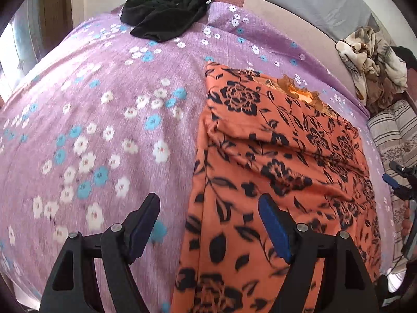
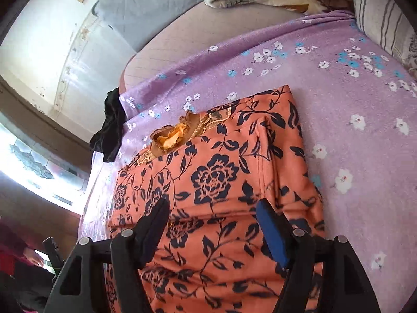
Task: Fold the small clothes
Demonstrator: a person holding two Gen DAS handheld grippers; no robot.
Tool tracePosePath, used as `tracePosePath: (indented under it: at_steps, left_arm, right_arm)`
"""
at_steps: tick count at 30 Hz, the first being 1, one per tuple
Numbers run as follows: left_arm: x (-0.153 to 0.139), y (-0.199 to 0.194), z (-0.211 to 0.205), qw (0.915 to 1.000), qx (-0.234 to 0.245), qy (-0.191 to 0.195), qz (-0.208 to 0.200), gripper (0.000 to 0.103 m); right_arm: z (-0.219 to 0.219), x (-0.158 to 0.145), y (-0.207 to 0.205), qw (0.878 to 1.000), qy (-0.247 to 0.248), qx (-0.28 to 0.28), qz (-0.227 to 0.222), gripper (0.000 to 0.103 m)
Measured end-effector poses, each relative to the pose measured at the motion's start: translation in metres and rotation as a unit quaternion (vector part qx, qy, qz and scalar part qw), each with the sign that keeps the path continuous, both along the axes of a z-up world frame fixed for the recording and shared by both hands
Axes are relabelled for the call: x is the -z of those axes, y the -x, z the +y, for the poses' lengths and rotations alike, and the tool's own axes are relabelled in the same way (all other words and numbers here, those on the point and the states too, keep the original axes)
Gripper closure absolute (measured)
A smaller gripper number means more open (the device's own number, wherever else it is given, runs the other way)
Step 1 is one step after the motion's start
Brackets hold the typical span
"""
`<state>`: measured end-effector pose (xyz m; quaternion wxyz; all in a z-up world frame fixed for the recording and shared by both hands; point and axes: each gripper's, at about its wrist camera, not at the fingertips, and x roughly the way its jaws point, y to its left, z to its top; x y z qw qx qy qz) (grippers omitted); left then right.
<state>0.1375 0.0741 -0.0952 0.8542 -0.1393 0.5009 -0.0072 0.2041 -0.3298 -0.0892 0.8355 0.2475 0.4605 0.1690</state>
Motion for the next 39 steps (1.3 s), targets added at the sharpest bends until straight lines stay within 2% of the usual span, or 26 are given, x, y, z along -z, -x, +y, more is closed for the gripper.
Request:
tracePosePath:
  at_steps: [2, 5, 9, 11, 13, 16, 17, 20, 23, 25, 26, 27, 28, 29, 30, 31, 32, 33, 35, 37, 39]
  left_arm:
    - [0.005, 0.030, 0.009, 0.9997, 0.004, 0.022, 0.015, 0.025]
    - [0.014, 0.074, 0.016, 0.9992, 0.003, 0.020, 0.035, 0.025]
    - [0.032, 0.104, 0.014, 0.9961, 0.006, 0.042, 0.077, 0.025]
    - [0.033, 0.111, 0.005, 0.9975, 0.014, 0.021, 0.066, 0.023]
    - [0.036, 0.113, -0.003, 0.9973, 0.017, 0.001, 0.071, 0.023]
    - [0.038, 0.118, -0.009, 0.9975, 0.014, 0.012, 0.068, 0.023]
    - [0.038, 0.120, -0.008, 0.9975, 0.005, 0.016, 0.069, 0.023]
    - [0.037, 0.128, -0.003, 0.9963, -0.004, 0.046, 0.073, 0.023]
    - [0.040, 0.132, -0.001, 0.9966, -0.004, 0.041, 0.071, 0.024]
    - [0.039, 0.134, 0.001, 0.9967, -0.013, 0.031, 0.075, 0.036]
    - [0.038, 0.134, 0.000, 0.9968, -0.006, 0.020, 0.077, 0.057]
    - [0.039, 0.135, 0.000, 0.9966, -0.001, 0.001, 0.082, 0.082]
    - [0.041, 0.134, 0.000, 0.9961, 0.003, -0.006, 0.088, 0.086]
    - [0.042, 0.134, 0.002, 0.9960, 0.006, 0.002, 0.090, 0.091]
    - [0.041, 0.133, 0.002, 0.9958, 0.009, 0.008, 0.091, 0.096]
    - [0.038, 0.133, 0.002, 0.9960, 0.008, 0.011, 0.088, 0.097]
    - [0.031, 0.135, 0.002, 0.9968, 0.009, 0.019, 0.077, 0.097]
    - [0.021, 0.136, 0.001, 0.9976, 0.009, 0.025, 0.063, 0.097]
    - [-0.013, 0.148, 0.007, 0.9988, -0.004, 0.043, 0.022, 0.097]
    - [-0.042, 0.161, 0.018, 0.9986, -0.016, 0.049, -0.011, 0.097]
    - [-0.044, 0.166, 0.030, 0.9976, -0.027, 0.063, -0.011, 0.097]
  right_arm:
    - [-0.022, -0.001, 0.030, 1.000, 0.010, 0.010, 0.011, 0.030]
    - [-0.060, 0.017, 0.086, 0.998, 0.009, 0.021, 0.053, 0.030]
    - [-0.095, 0.041, 0.161, 0.993, -0.016, 0.019, 0.116, 0.029]
    - [-0.096, 0.049, 0.187, 0.991, -0.034, 0.005, 0.131, 0.029]
    - [-0.095, 0.056, 0.203, 0.989, -0.052, -0.001, 0.136, 0.029]
    - [-0.082, 0.067, 0.212, 0.985, -0.074, -0.004, 0.154, 0.033]
    - [-0.075, 0.069, 0.214, 0.985, -0.081, -0.014, 0.154, 0.037]
    - [-0.062, 0.071, 0.220, 0.986, -0.065, -0.026, 0.149, 0.038]
    - [-0.062, 0.072, 0.221, 0.986, -0.074, -0.022, 0.146, 0.038]
    - [-0.064, 0.074, 0.220, 0.986, -0.078, -0.019, 0.148, 0.038]
    - [-0.064, 0.074, 0.220, 0.986, -0.081, -0.017, 0.148, 0.039]
    - [-0.064, 0.074, 0.220, 0.986, -0.080, -0.018, 0.146, 0.041]
    - [-0.065, 0.073, 0.221, 0.986, -0.077, -0.019, 0.145, 0.043]
    - [-0.066, 0.075, 0.221, 0.987, -0.073, -0.018, 0.145, 0.052]
    - [-0.065, 0.076, 0.220, 0.986, -0.067, -0.015, 0.149, 0.067]
    - [-0.066, 0.078, 0.220, 0.986, -0.057, -0.013, 0.154, 0.076]
    - [-0.066, 0.078, 0.220, 0.986, -0.047, -0.014, 0.158, 0.091]
    - [-0.064, 0.078, 0.220, 0.986, -0.037, -0.018, 0.161, 0.095]
    - [-0.062, 0.067, 0.221, 0.988, -0.028, -0.025, 0.150, 0.097]
    - [-0.069, 0.045, 0.225, 0.991, -0.041, -0.018, 0.125, 0.097]
    - [-0.079, 0.022, 0.231, 0.994, -0.050, -0.008, 0.099, 0.097]
